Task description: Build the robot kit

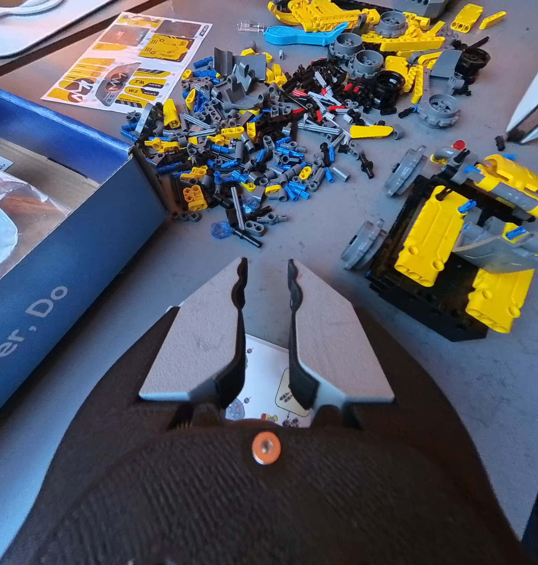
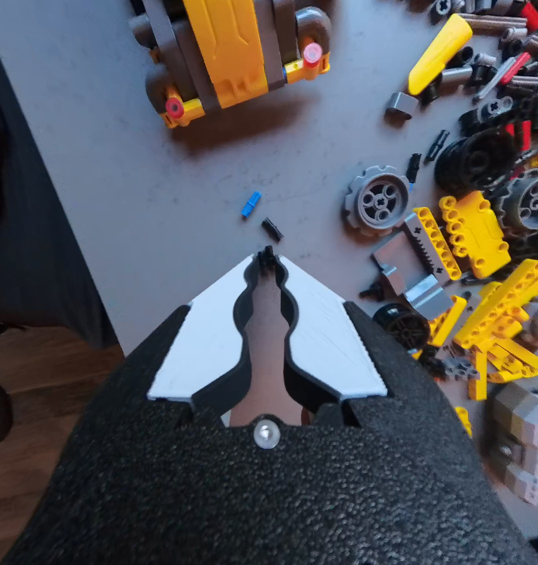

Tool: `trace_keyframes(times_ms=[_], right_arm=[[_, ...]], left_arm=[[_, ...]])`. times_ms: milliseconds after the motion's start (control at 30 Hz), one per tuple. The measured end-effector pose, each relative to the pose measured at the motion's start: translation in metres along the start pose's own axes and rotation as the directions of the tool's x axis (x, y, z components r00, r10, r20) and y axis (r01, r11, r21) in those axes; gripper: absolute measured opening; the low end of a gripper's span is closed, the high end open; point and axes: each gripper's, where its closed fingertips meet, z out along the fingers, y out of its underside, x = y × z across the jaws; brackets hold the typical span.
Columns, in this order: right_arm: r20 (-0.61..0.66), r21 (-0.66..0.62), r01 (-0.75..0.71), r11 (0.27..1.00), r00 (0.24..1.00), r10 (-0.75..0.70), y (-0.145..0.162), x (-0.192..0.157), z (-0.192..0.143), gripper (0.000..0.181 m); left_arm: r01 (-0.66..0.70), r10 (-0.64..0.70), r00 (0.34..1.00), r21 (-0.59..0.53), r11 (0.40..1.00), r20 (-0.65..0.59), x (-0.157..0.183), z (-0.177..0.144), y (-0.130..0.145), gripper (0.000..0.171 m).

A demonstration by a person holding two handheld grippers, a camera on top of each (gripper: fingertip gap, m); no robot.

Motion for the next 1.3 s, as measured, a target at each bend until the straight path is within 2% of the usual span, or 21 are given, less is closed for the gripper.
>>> trace_keyframes(times_ms=[267,333,400,533,633,700,800,867,1000,1167,1300], right_arm=[[-0.006,0.098,-0.023,0.995,1.0,0.023,-0.001,-0.004,-0.012,0.019],[-0.042,0.159,-0.046,0.986,0.998,0.053,-0.004,-0.001,-0.024,0.019],[-0.078,0.275,-0.078,0.958,0.992,0.103,-0.012,0.002,-0.039,0.019],[-0.152,0.532,-0.155,0.832,0.95,0.274,-0.016,0.01,-0.064,0.021],[-0.188,0.685,-0.184,0.705,0.89,0.414,-0.007,0.015,-0.078,0.021],[-0.152,0.736,-0.231,0.637,0.86,0.487,0.0,0.017,-0.079,0.023],[-0.069,0.733,-0.315,0.603,0.848,0.526,0.005,0.014,-0.071,0.032],[-0.11,0.731,-0.314,0.606,0.822,0.559,0.01,0.02,-0.068,0.034],[-0.116,0.765,-0.325,0.556,0.779,0.616,0.01,0.024,-0.069,0.036],[-0.152,0.762,-0.333,0.555,0.741,0.654,0.017,0.032,-0.063,0.037],[-0.109,0.732,-0.381,0.565,0.753,0.649,0.017,0.034,-0.053,0.037]], left_arm=[[0.001,-0.001,1.0,-0.008,1.0,0.009,-0.001,0.001,0.001,0.023],[0.008,-0.009,0.999,0.032,0.999,0.052,-0.007,-0.004,-0.004,0.024],[0.018,-0.032,0.993,0.123,0.992,0.111,-0.011,-0.019,-0.015,0.024],[0.031,-0.091,0.979,0.308,0.951,0.18,-0.003,-0.08,-0.028,0.036],[0.056,-0.115,0.987,0.423,0.905,0.115,0.031,-0.117,-0.018,0.04],[0.055,-0.091,0.994,0.43,0.901,0.063,0.06,-0.124,-0.003,0.039],[-0.022,-0.008,0.997,0.402,0.915,0.074,0.087,-0.116,0.011,0.036],[-0.065,0.034,0.996,0.391,0.918,0.087,0.095,-0.105,0.011,0.035],[-0.121,0.115,0.993,0.404,0.907,0.039,0.109,-0.094,0.009,0.033],[-0.163,0.188,0.982,0.467,0.869,-0.008,0.123,-0.102,0.014,0.026],[-0.161,0.201,0.979,0.476,0.865,-0.034,0.127,-0.101,0.014,0.026]])
